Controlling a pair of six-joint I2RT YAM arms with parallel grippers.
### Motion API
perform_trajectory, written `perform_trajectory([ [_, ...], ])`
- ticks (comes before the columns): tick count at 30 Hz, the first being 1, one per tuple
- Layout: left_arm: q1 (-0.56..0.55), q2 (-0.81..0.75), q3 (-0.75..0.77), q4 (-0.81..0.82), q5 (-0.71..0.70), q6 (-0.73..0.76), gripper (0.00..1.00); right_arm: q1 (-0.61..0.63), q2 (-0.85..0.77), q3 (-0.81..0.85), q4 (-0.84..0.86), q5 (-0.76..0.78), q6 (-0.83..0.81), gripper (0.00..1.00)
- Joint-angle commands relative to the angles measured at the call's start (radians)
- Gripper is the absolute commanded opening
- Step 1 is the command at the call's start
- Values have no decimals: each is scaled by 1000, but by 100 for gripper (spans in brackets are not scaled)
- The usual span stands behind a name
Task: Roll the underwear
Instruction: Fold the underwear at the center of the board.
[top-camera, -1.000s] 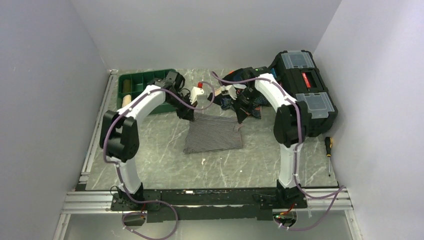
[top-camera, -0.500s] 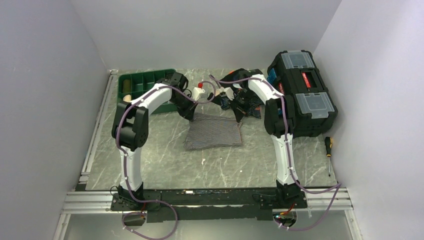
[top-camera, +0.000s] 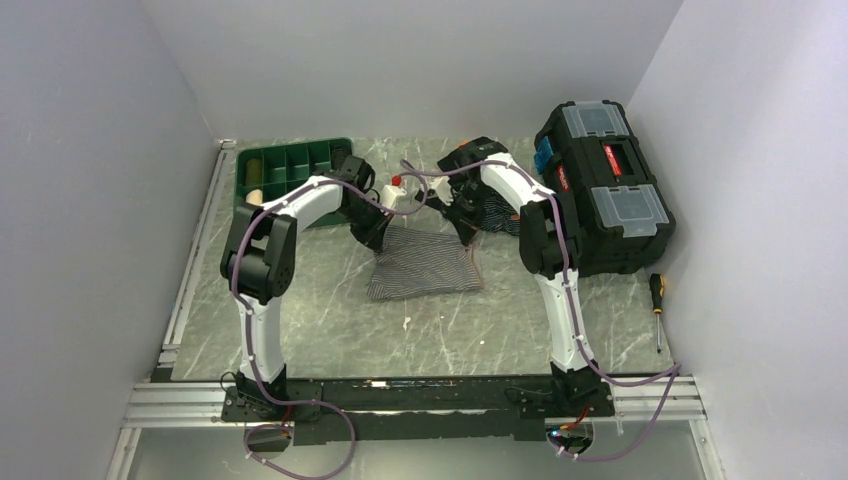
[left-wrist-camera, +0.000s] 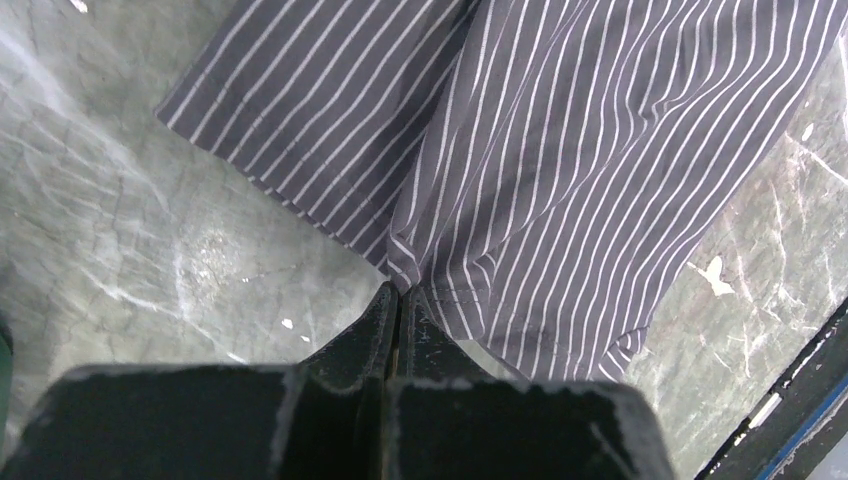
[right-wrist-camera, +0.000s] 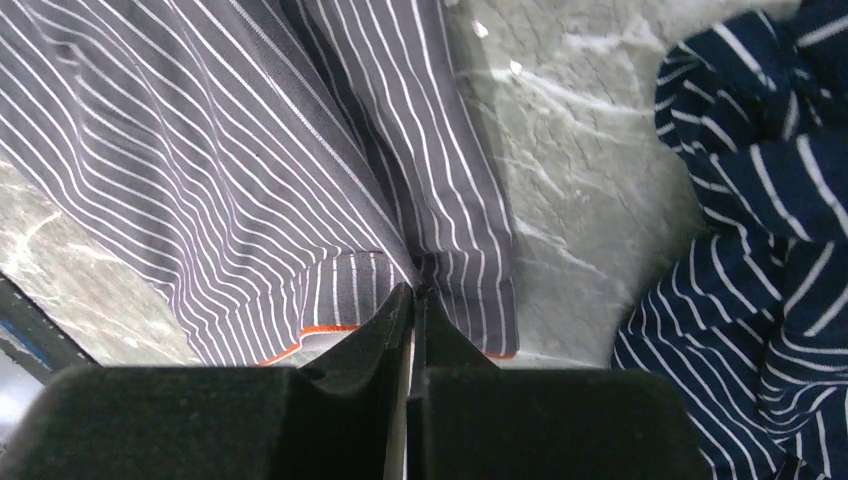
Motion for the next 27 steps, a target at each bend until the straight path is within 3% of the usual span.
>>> perform_trajectory([
  [1, 1, -77, -21, 26, -25, -13, 0, 9, -54, 1, 28, 47, -10, 4],
  [16, 2, -62, 69, 14, -2, -25, 0, 6, -122, -16, 25, 136, -52, 0],
  [27, 2, -1, 120, 30, -32, -38, 0, 5, -89, -7, 60, 173, -55, 9],
])
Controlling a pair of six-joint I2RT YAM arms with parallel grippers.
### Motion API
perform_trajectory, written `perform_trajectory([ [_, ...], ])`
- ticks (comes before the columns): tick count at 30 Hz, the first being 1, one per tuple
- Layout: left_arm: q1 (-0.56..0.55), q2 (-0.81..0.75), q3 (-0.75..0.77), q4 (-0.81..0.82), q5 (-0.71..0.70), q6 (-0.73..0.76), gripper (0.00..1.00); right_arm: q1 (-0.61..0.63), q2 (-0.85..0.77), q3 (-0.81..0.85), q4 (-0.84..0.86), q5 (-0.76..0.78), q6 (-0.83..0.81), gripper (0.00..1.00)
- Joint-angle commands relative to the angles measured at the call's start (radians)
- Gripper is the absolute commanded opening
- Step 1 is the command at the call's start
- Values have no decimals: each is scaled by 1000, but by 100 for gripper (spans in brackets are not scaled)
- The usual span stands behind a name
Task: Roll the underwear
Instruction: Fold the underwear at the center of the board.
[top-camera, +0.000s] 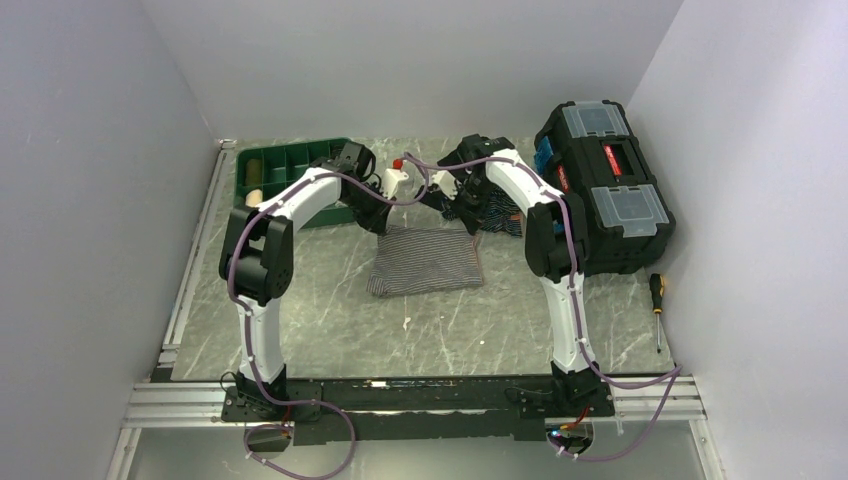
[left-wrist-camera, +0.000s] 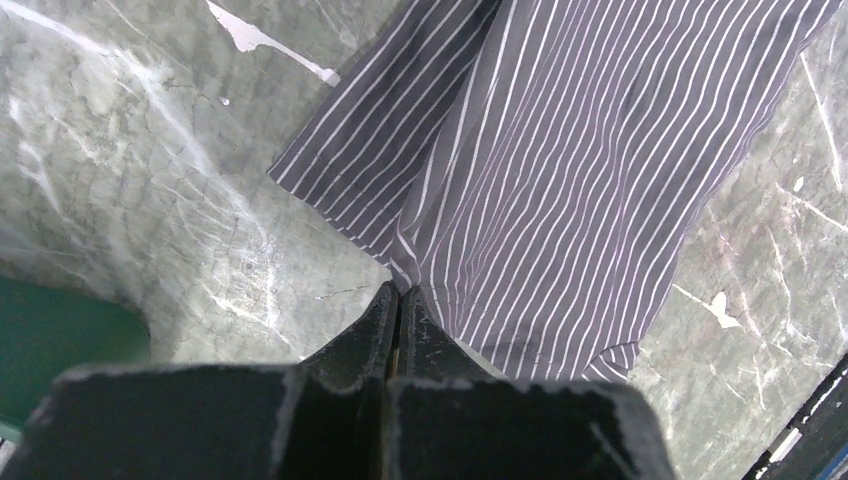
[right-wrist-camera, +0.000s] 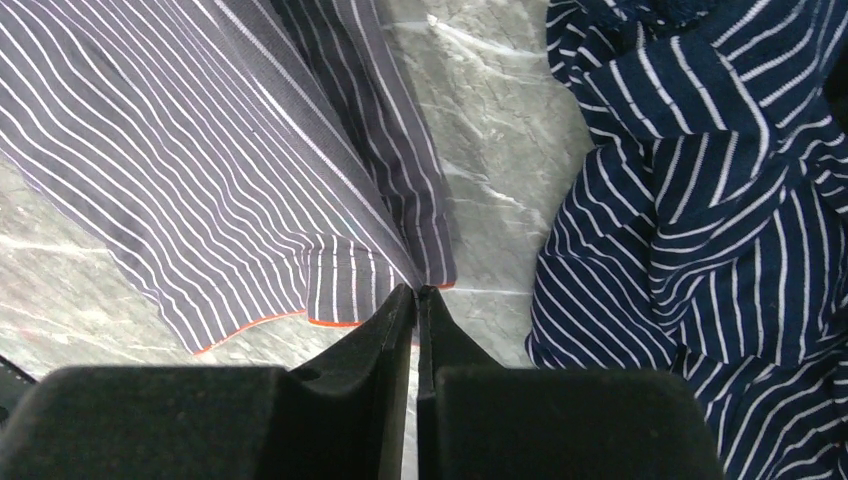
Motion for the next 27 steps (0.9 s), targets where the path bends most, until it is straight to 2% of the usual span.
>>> perform_trajectory([
  [1, 3, 28, 40, 18, -14, -20, 0, -4, -14, 14, 17, 55, -19, 10],
  [4, 1, 47, 38, 26, -24, -22, 0, -5, -15, 1, 41, 66, -9, 17],
  [7, -1, 54, 29, 35, -27, -26, 4, -5, -20, -12, 70, 71, 3, 24],
  [10, -5, 58, 23, 40, -39, -33, 9, -3, -31, -17, 87, 71, 24, 38],
  [12, -7, 55, 16, 50, -42, -40, 13, -5, -55, -35, 107, 70, 38, 41],
  [21, -9, 30, 7, 77, -43, -65, 35, -4, -243, -252, 259, -37, 146, 44],
  [27, -12, 29, 7, 84, -44, -77, 38, -12, -299, -368, 372, -73, 282, 45],
])
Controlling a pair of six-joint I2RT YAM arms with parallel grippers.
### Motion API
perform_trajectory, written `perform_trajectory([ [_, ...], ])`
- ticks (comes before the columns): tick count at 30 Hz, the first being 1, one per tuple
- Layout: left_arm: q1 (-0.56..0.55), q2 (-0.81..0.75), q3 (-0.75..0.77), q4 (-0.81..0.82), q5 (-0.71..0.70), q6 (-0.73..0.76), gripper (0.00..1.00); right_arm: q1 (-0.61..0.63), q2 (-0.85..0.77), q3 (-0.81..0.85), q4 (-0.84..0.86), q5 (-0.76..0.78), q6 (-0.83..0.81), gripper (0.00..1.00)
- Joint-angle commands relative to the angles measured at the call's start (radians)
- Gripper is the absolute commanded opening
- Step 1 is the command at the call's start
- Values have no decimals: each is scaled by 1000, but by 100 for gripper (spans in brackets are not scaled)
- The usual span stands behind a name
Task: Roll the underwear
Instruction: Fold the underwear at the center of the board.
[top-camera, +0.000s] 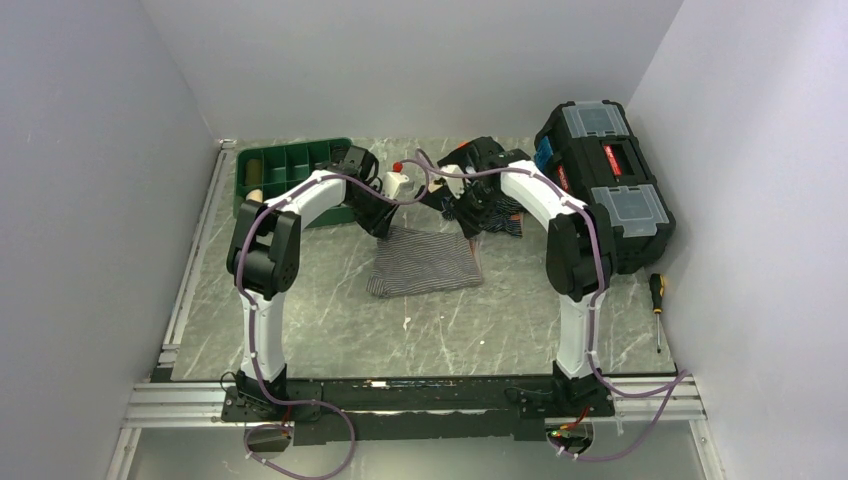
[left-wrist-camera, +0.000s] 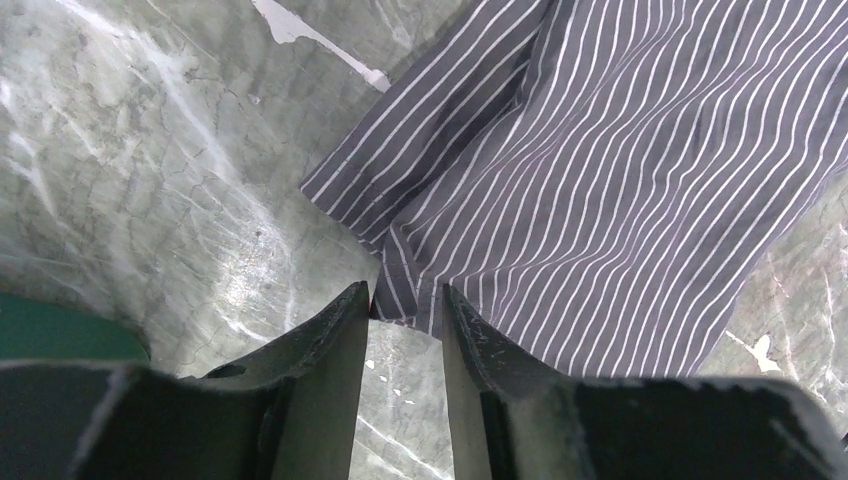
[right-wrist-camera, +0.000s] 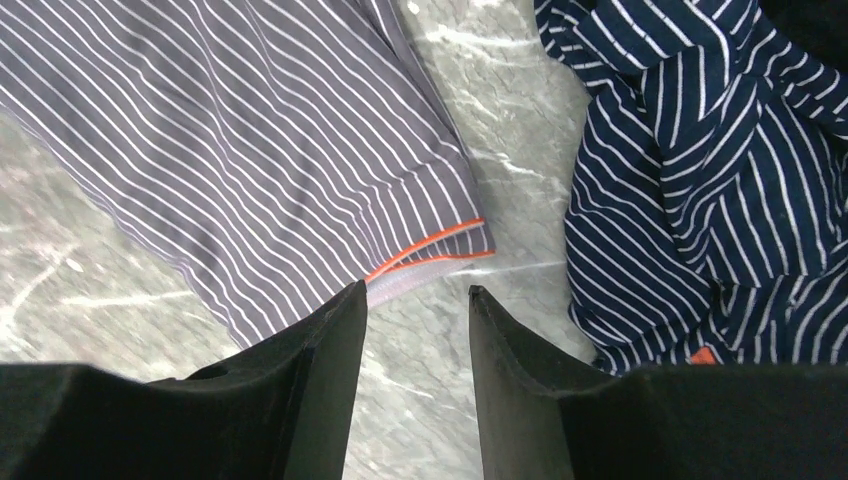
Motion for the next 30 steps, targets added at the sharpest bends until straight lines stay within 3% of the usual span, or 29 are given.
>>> perform_trajectory([
  [1, -7, -37, 4, 26, 5, -24, 38, -11, -70, -83, 144, -70, 139, 45],
  [10, -14, -31, 15, 19, -10, -22, 39, -20, -65, -119, 211, -123, 271, 45],
  [30, -17, -33, 18, 15, -10, -18, 38, -32, -16, -124, 218, -120, 285, 39],
])
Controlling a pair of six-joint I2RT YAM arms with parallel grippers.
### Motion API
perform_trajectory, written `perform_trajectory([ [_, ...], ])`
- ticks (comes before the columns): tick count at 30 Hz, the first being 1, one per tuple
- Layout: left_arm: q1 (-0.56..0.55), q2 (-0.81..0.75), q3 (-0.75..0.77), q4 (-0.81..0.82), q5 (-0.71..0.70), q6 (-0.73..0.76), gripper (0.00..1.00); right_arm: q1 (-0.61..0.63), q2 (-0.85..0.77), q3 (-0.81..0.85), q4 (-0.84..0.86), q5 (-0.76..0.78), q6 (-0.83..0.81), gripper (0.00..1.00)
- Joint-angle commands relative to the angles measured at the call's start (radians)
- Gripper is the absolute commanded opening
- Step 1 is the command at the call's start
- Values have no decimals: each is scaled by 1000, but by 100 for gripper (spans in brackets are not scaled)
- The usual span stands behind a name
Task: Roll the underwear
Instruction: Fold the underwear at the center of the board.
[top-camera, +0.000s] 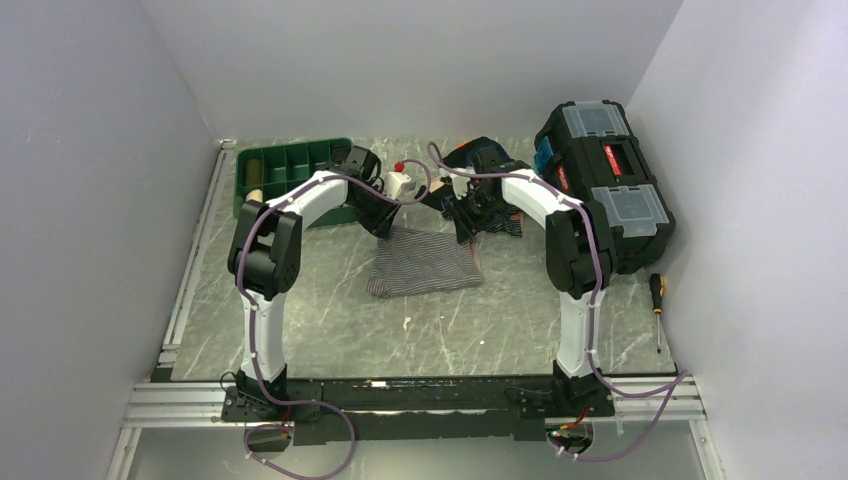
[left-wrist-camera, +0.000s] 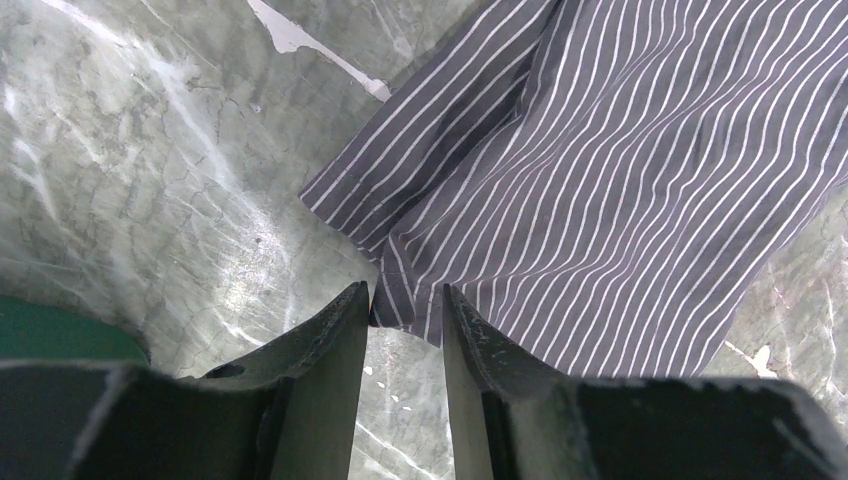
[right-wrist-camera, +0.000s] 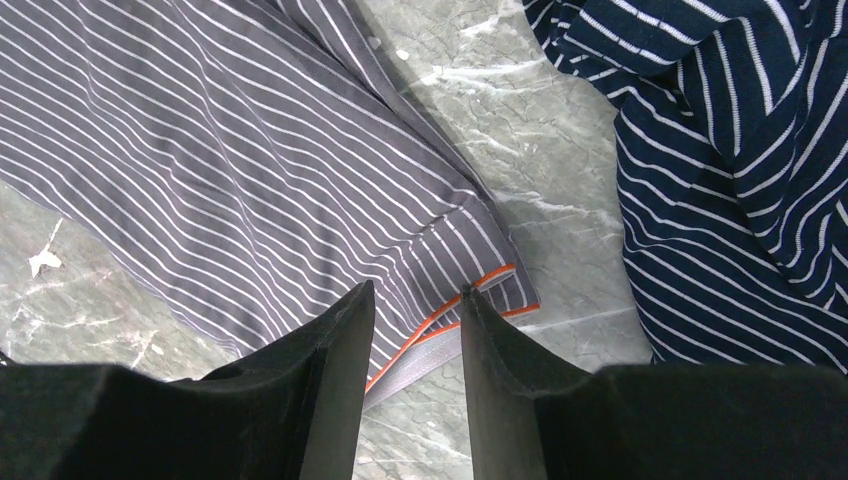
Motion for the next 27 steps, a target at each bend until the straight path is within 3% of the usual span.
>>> perform_trajectory([
  [1, -7, -33, 18, 3, 9, 0, 38, -9, -24, 4, 27, -13, 10, 39],
  [12, -8, -32, 19, 1, 10, 2, 38, -28, -60, -13, 28, -21, 9, 39],
  [27, -13, -21, 25, -5, 8, 8, 38, -30, 23, 32, 11, -70, 11, 37],
])
